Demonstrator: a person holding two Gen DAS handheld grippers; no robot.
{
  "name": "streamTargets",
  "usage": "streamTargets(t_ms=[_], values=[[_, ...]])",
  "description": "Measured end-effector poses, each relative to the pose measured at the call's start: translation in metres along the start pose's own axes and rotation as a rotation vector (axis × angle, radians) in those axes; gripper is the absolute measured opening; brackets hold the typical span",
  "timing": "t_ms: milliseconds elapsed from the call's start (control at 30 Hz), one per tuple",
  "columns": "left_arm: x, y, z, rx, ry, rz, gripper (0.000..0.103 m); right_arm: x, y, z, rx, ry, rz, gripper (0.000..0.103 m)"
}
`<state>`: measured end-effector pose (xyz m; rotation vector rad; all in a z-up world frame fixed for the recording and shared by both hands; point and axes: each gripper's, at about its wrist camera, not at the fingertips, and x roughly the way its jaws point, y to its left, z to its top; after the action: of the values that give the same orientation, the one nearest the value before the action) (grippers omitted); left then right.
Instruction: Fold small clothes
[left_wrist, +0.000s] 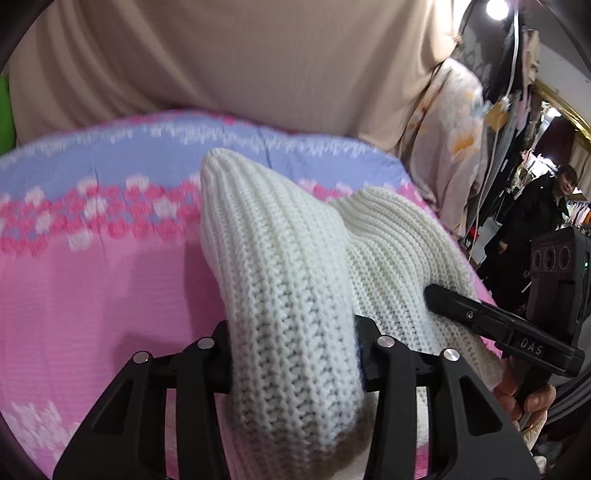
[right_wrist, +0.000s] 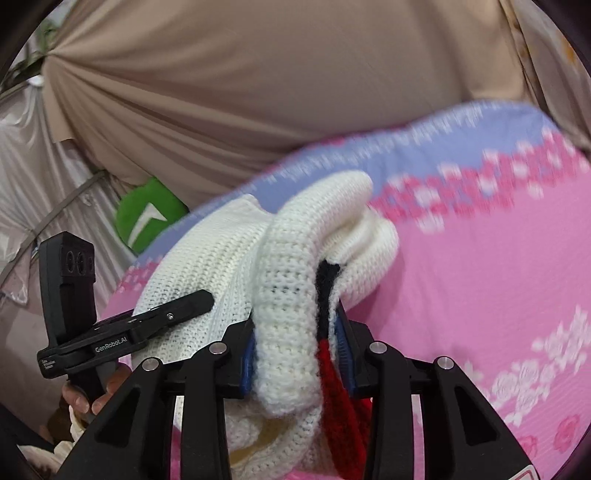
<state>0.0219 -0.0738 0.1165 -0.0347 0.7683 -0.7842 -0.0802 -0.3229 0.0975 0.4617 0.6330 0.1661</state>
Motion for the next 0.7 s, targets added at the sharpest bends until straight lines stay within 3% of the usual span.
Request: streamTargets(t_ms=[133, 267, 400, 433, 467, 500, 533, 567, 700], values=[[-0.052, 0.004, 0.032, 0.067, -0.154, 0.049, 0.042, -0.012, 0.041, 0.035, -0.088, -0.101, 0.069, 0.035], [-0.079, 0.026, 0.060, 0.098, -0.253, 0.123, 0.045, 0.014, 0.071, 0.071, -0.114, -0.151, 0.149, 0.037], [-0.039, 0.091, 0.069, 0.016, -0.185, 0.200, 0.064, 0.102, 0.055, 0.083, -0.048, -0.039, 0.093, 0.045], [-0.021, 0.110, 0.066, -0.006, -0.142, 0.233, 0.064, 0.127, 0.046, 0.080, -0.031, 0.001, 0.036, 0.044], [-0.001, 0.132, 0.058, -0.038, -0.093, 0.321, 0.063, 0.151, 0.035, 0.074, -0.020, 0.044, -0.057, 0.036], [0.008, 0.148, 0.046, -0.065, -0.063, 0.386, 0.054, 0.164, 0.025, 0.067, -0.001, 0.073, -0.126, 0.033], [0.012, 0.162, 0.035, -0.096, -0.038, 0.413, 0.052, 0.169, 0.017, 0.058, 0.024, 0.096, -0.136, 0.026], [0.008, 0.169, 0.027, -0.119, -0.048, 0.393, 0.052, 0.167, 0.012, 0.050, 0.048, 0.099, -0.097, 0.024], [-0.019, 0.169, 0.014, -0.136, -0.109, 0.361, 0.053, 0.141, 0.032, 0.043, -0.006, 0.049, -0.068, 0.025]])
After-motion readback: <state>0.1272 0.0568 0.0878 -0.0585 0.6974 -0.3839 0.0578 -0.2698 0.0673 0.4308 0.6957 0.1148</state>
